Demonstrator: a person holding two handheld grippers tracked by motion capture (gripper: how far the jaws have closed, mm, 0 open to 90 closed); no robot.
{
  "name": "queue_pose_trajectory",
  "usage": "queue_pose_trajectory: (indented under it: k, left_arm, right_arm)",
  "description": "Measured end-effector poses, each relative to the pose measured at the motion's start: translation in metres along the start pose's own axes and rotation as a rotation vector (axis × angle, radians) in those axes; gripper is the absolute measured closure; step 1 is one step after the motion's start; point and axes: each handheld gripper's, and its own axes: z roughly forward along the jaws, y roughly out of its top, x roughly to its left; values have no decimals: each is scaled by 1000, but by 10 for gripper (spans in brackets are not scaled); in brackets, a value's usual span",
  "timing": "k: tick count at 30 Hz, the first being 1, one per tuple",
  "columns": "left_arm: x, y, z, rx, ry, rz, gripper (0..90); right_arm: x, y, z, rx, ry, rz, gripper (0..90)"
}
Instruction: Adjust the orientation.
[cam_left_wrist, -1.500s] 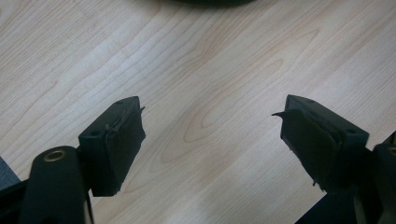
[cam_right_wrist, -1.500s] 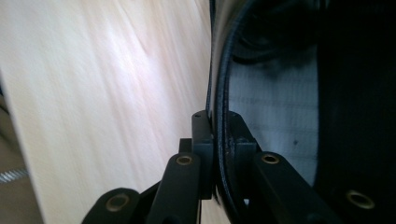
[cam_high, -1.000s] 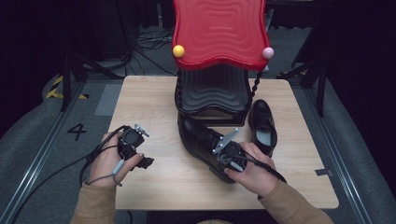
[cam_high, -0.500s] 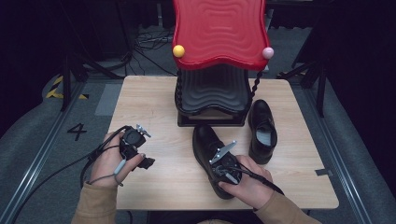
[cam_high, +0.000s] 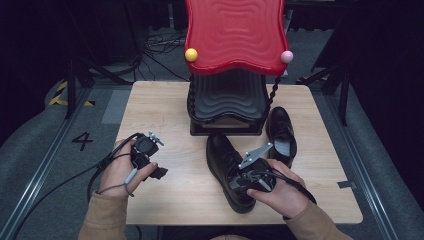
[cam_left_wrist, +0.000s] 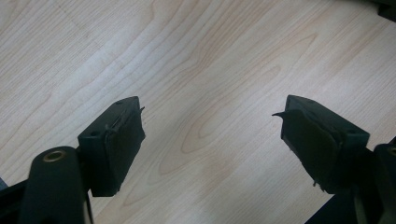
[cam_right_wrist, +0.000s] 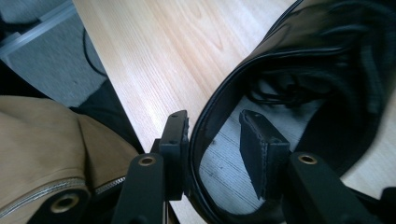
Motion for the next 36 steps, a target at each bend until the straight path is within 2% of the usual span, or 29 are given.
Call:
queue_pose_trajectory:
  k: [3, 6, 8, 12, 14, 15, 16, 17, 18, 20, 25, 29, 32, 36]
  left_arm:
    - [0, 0, -1, 0, -1, -3, 215]
    - [1, 0, -1, -4, 0, 1, 215]
    - [0, 1, 0, 2, 0, -2, 215]
    - [-1, 1, 1, 7, 2, -1, 215]
    - [0, 0, 1, 3, 2, 2, 215]
    - [0, 0, 1, 3, 2, 2, 215]
    - [0, -1, 1, 4, 0, -5, 215]
    - [0, -1, 0, 5, 3, -5, 215]
    - [0, -2, -1, -3, 5, -6, 215]
    - [0, -3, -1, -1, 7, -6, 215]
    - [-1, -6, 0, 7, 7, -10, 215]
    - [0, -10, 1, 13, 6, -15, 215]
    - [0, -13, 1, 18, 5, -25, 207]
    - [-1, -15, 2, 24, 5, -28, 207]
  right_arm:
    - [-9, -3, -16, -48, -34, 4, 636]
    - [-15, -5, -22, -63, -49, 17, 639]
    - [-25, -10, -31, -88, -78, 36, 645]
    - [-46, -18, -45, -128, -143, 106, 647]
    - [-58, -24, -52, -136, -187, 147, 649]
    - [-58, -24, -52, -136, -187, 147, 649]
    - [-68, -30, -57, -141, -221, 177, 646]
    - [-68, -30, -57, -141, -221, 177, 646]
    - [-78, -36, -61, -142, -253, 216, 634]
    - [-87, -40, -64, -140, -267, 245, 618]
    - [-103, -49, -67, -108, -314, 296, 561]
    - [-115, -53, -61, -54, -314, 354, 497]
    - [-121, -52, -51, -48, -315, 361, 482]
    - [-130, -52, -35, -12, -308, 359, 500]
